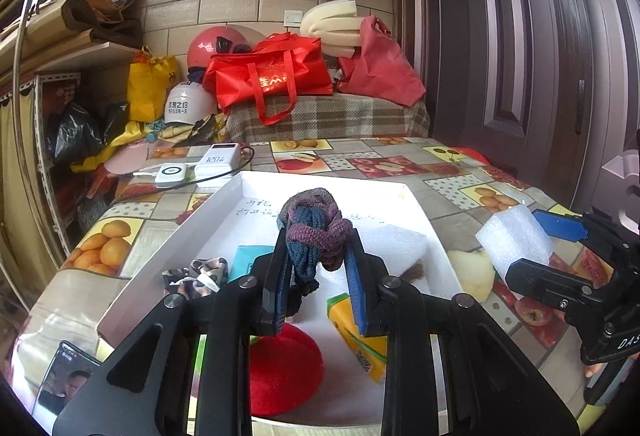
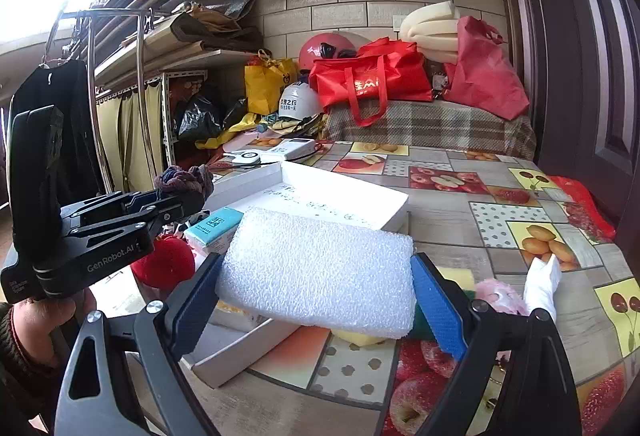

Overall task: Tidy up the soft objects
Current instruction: 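Carry the knit scrunchie and foam sheet into the white tray and open both grippers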

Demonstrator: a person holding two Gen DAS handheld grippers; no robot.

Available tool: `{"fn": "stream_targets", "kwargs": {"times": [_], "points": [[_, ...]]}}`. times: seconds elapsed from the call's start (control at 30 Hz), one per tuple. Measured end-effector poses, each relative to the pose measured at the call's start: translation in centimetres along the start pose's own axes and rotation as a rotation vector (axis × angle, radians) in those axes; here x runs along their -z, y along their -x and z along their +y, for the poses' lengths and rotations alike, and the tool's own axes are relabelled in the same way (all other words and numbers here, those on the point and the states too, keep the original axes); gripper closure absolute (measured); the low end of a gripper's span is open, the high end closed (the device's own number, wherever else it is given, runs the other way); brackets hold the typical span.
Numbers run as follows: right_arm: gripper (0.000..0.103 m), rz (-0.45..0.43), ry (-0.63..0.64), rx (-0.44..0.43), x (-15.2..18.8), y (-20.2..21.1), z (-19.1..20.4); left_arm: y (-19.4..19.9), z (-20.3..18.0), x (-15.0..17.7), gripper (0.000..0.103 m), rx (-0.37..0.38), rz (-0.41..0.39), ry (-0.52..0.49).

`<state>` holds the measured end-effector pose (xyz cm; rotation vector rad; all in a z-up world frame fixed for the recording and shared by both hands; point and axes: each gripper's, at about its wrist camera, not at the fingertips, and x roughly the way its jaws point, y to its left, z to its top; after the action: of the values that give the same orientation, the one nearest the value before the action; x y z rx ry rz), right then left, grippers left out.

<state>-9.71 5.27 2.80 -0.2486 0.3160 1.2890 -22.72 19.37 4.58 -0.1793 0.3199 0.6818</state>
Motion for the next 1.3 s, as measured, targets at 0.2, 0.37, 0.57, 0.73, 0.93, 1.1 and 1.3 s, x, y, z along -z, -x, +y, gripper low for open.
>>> {"fn": "stream_targets", "kwargs": {"times": [0.2, 0.37, 0.57, 0.73, 0.93, 1.1, 1.3], "points": [[0.012, 0.030, 0.008, -0.025, -0.1, -1.8, 1.0, -0.9, 2.5, -0.1, 0.078, -0.008, 0.035, 0.084], [0.012, 0.031, 0.062, -0.042, -0.2, -2.4, 2.5, -1.4, 3.3, -0.2, 0.078, -0.011, 0.042, 0.109], [0.012, 0.040, 0.085, -0.051, -0.5, -3.2, 3.2, -1.8, 4.0, -0.4, 0.078, -0.035, 0.038, 0.120], [0.012, 0.064, 0.113, -0.076, -0.6, -4.3, 3.9, -2.3, 4.7, -0.6, 0.078, -0.071, 0.038, 0.140], [0.012, 0.157, 0.192, -0.114, -0.3, -6.1, 5.6, -3.5, 5.7, -0.9, 0.078, -0.070, 0.068, 0.169], [0.012, 0.226, 0.158, -0.090, -0.7, -8.7, 4.7, -3.7, 5.8, -0.9, 0.078, -0.063, 0.079, 0.172], [0.012, 0.216, 0.121, -0.024, -1.8, -10.9, 3.4, -4.2, 5.0, -0.9, 0.078, -0.075, 0.098, 0.134]]}}
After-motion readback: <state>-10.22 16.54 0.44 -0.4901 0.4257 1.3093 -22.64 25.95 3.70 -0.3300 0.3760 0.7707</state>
